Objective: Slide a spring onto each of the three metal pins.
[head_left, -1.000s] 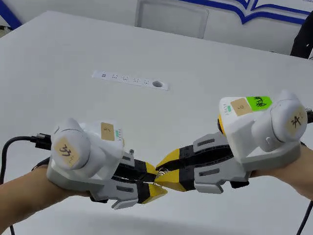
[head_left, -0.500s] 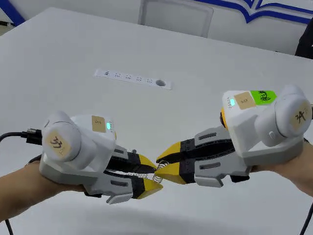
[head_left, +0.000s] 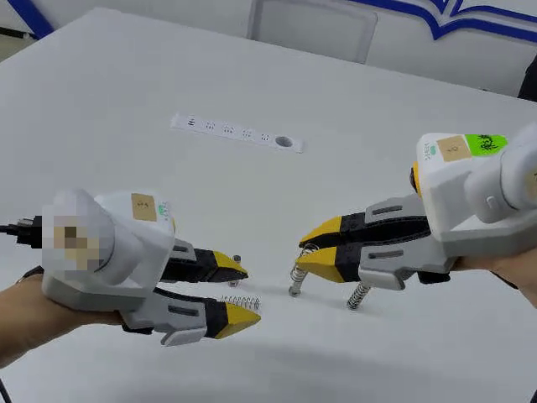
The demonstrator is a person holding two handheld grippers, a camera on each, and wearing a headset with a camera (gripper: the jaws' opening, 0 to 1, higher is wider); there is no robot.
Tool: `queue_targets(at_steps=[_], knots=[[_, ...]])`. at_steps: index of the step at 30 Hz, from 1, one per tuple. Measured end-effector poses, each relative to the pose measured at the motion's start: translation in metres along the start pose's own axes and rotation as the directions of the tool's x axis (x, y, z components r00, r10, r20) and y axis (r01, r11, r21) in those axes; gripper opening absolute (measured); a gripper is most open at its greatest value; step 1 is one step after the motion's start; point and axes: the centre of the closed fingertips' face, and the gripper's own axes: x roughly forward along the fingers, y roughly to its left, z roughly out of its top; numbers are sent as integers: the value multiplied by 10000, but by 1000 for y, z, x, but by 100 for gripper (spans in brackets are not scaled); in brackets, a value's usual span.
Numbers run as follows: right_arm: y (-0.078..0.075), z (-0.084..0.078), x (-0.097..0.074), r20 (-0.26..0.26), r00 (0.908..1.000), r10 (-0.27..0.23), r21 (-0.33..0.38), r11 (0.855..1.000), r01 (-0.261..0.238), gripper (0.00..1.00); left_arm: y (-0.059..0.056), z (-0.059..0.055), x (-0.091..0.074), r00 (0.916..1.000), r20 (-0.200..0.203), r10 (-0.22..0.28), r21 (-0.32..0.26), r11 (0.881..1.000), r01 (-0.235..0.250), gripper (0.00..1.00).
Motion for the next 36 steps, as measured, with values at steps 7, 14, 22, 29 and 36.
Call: queue_targets(at_steps=[7, 14, 22, 29, 36], knots=[[-30, -10, 0, -45, 9945, -1051, 626, 9925, 1052, 11, 7, -5, -6, 9996, -18, 279, -192, 9994, -280, 43], [-48, -26, 7, -372, 9875, -1535, 1129, 9812, 1567, 11, 14, -9, -11, 9983, 17, 582, -405, 9975, -580, 54], [-61, -44, 23, -610, 9844, -1652, 1745, 9693, 1735, 11, 24, -16, -17, 9949, -52, 1011, -674, 9926, -1012, 65], [-63, -58, 36, -917, 9837, -1549, 1767, 9696, 1692, 11, 29, -25, -22, 9917, -170, 1278, -1077, 9858, -1289, 78], [-63, -65, 45, -1022, 9845, -1423, 1944, 9678, 1601, 11, 34, -27, -25, 9891, -153, 1466, -1244, 9812, -1474, 85]])
